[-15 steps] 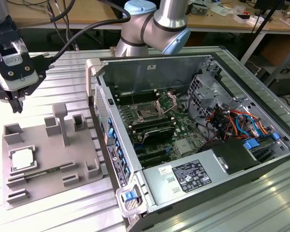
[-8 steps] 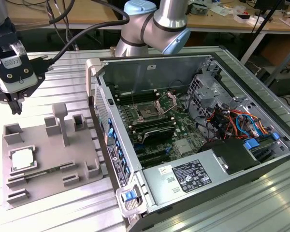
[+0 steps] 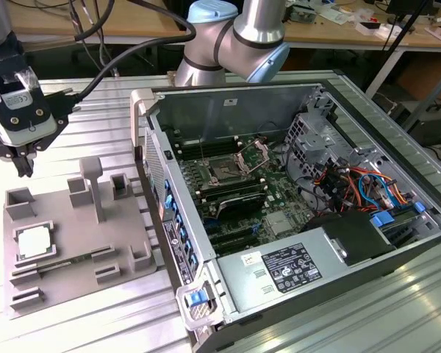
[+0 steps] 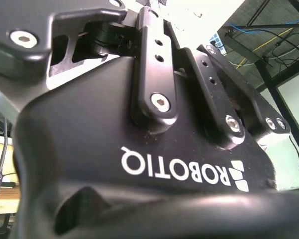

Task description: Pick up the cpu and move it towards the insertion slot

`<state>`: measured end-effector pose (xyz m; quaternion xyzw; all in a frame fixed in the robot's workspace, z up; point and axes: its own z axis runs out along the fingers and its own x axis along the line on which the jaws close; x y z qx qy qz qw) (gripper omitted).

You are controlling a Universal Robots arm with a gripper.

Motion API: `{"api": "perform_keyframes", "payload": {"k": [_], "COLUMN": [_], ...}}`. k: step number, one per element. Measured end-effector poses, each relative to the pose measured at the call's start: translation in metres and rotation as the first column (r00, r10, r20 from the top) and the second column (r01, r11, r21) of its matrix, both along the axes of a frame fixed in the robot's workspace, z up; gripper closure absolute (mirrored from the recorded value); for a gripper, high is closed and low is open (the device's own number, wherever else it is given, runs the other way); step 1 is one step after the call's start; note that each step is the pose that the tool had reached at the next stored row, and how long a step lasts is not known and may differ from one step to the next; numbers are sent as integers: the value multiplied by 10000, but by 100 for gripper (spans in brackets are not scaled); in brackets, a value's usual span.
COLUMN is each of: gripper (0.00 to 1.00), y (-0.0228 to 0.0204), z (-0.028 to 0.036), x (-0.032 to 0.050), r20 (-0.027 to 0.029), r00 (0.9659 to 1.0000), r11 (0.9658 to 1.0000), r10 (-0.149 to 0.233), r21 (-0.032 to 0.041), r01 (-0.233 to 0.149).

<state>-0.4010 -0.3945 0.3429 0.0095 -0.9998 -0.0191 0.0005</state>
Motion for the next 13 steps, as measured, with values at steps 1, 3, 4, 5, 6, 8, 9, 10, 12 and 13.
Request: {"api": "perform_keyframes", "payload": {"k": [1, 3, 4, 5, 6, 8, 9, 10, 12, 13], "gripper": [89, 89, 89, 89, 89, 89, 89, 89, 89, 89], "y": [-1, -2, -3, -5, -5, -6, -6, -6, -7, -7], "z": [-3, -6, -8, -12, -17, -20, -22, -23, -26, -27], "x": [0, -1, -1, -1, -2, -2, -2, -2, -2, -2], "r20": [1, 1, 1, 1, 1, 1, 1, 0, 1, 1], "r00": [10000, 10000, 10000, 10000, 10000, 10000, 10000, 10000, 10000, 10000], "r11": [10000, 10000, 10000, 10000, 10000, 10000, 10000, 10000, 10000, 10000], "r10": [0, 0, 0, 0, 0, 0, 0, 0, 0, 0], "r21": [1, 0, 1, 1, 1, 1, 1, 1, 1, 1], "r01": [0, 0, 0, 0, 0, 0, 0, 0, 0, 0]}}
